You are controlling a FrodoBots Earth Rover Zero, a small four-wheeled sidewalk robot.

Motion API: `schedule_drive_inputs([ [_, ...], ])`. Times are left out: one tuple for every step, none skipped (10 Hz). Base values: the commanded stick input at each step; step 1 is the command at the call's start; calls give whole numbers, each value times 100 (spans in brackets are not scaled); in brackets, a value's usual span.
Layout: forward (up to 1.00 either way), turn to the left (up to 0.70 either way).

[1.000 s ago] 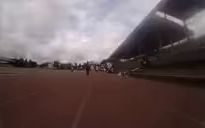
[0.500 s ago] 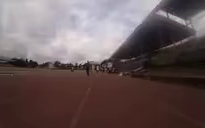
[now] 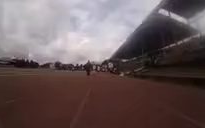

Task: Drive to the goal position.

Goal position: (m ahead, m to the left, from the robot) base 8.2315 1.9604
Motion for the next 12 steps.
schedule_drive_inputs([
  [70, 0],
  [70, 0],
  [70, 0],
  [70, 0],
  [70, 0],
  [70, 0],
  [70, 0],
  [70, 0],
  [70, 0],
  [70, 0],
  [70, 0],
  [70, 0],
])
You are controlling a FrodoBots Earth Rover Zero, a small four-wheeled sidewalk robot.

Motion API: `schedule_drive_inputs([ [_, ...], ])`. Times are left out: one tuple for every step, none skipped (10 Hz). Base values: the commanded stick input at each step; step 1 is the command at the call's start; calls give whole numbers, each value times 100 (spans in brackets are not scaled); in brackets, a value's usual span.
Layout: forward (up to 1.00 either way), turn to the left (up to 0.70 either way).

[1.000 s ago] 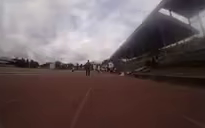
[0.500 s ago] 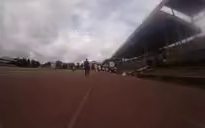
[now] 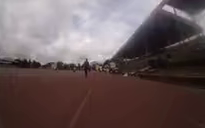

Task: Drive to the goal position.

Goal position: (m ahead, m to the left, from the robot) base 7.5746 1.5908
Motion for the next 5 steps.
schedule_drive_inputs([
  [70, 0],
  [70, 0],
  [70, 0],
  [70, 0],
  [70, 0],
])
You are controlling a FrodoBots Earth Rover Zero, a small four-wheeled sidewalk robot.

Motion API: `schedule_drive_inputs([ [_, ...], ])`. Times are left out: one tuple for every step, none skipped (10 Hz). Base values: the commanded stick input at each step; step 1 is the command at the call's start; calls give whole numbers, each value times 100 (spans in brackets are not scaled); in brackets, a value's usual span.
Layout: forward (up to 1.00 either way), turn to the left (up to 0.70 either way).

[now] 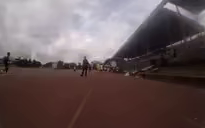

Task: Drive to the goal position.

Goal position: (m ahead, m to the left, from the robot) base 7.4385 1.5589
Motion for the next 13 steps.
schedule_drive_inputs([
  [70, 0],
  [70, 0],
  [70, 0],
  [70, 0],
  [70, 0],
  [70, 0],
  [70, 0],
  [70, 0],
  [70, 0],
  [70, 0],
  [70, 0],
  [70, 0],
  [70, 0],
])
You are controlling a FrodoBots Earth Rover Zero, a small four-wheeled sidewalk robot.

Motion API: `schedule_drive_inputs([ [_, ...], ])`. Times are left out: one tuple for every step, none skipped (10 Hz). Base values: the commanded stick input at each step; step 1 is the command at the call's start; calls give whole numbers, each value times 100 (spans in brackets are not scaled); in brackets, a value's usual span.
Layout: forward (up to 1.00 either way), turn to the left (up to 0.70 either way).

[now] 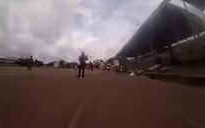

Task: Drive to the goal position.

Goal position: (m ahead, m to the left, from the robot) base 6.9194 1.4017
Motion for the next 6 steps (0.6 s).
schedule_drive_inputs([
  [70, 0],
  [70, 0],
  [70, 0],
  [70, 0],
  [70, 0],
  [70, 0],
])
